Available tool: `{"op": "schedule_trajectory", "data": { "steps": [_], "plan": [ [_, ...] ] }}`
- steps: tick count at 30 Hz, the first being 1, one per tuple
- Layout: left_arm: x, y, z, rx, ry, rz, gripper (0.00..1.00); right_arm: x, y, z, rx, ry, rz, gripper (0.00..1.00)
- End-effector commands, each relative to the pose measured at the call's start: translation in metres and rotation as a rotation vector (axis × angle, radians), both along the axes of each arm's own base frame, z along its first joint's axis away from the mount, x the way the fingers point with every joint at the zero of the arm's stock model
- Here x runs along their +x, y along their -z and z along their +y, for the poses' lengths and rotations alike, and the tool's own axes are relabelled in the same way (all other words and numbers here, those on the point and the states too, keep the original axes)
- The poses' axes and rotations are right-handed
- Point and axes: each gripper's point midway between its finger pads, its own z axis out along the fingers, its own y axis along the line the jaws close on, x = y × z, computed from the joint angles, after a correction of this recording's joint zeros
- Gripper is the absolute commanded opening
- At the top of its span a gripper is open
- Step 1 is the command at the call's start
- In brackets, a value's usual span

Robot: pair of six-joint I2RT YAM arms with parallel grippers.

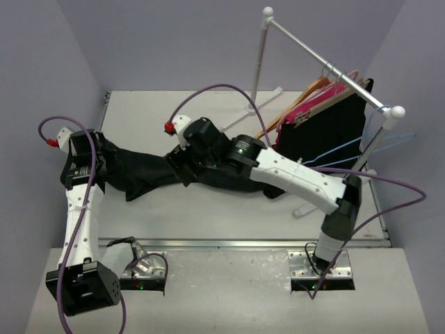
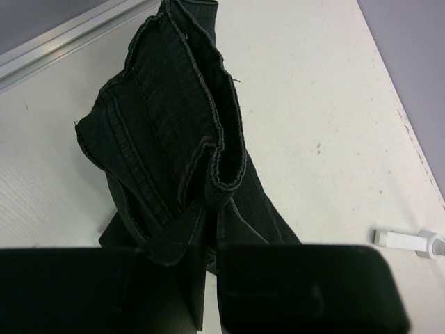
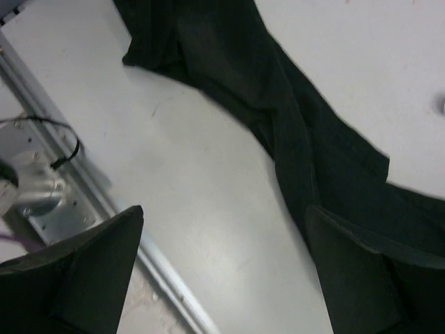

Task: Place the trousers on the hanger
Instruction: Flatten out the trousers at the center of the board.

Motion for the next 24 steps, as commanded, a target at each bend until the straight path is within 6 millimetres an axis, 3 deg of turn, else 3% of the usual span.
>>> {"op": "schedule_trajectory", "data": {
  "steps": [1, 3, 5, 10, 14, 17, 18, 19, 21, 22, 23, 24],
  "plan": [
    [0.002, -0.014, 0.005, 0.037, -0.005, -0.05, 0.0, 0.075, 0.015, 0.006, -0.04, 0.044, 0.046, 0.89],
    [-0.001, -0.013, 0.008, 0.042, -0.023, -0.043, 0.0, 0.1, 0.037, 0.01, -0.061, 0.057, 0.095, 0.84],
    [-0.003, -0.015, 0.011, 0.044, -0.034, -0.037, 0.0, 0.105, 0.064, 0.008, -0.135, 0.008, 0.125, 0.82],
    [0.002, -0.028, 0.01, 0.039, -0.027, -0.068, 0.0, 0.071, 0.13, -0.019, -0.301, -0.209, 0.2, 0.8],
    [0.024, -0.037, -0.015, -0.032, 0.12, -0.151, 0.0, 0.06, 0.178, -0.038, -0.377, -0.253, 0.22, 0.8],
    [0.042, -0.059, -0.041, -0.066, 0.283, -0.286, 0.0, 0.061, 0.207, -0.044, -0.411, -0.267, 0.267, 0.75],
    [0.044, -0.065, -0.053, -0.09, 0.343, -0.313, 0.0, 0.063, 0.213, -0.046, -0.422, -0.266, 0.27, 0.71],
    [0.047, -0.071, -0.061, -0.102, 0.391, -0.338, 0.0, 0.067, 0.216, -0.047, -0.425, -0.259, 0.264, 0.59],
    [0.049, -0.084, -0.068, -0.096, 0.443, -0.375, 0.0, 0.08, 0.22, -0.056, -0.449, -0.201, 0.237, 0.25],
    [0.051, -0.092, -0.07, -0.086, 0.463, -0.394, 0.0, 0.084, 0.218, -0.056, -0.443, -0.184, 0.227, 0.22],
    [0.053, -0.105, -0.072, -0.064, 0.489, -0.431, 0.0, 0.097, 0.212, -0.065, -0.458, -0.121, 0.195, 0.05],
    [0.054, -0.114, -0.074, -0.054, 0.505, -0.455, 0.0, 0.108, 0.203, -0.072, -0.461, -0.073, 0.159, 0.01]
  ]
}}
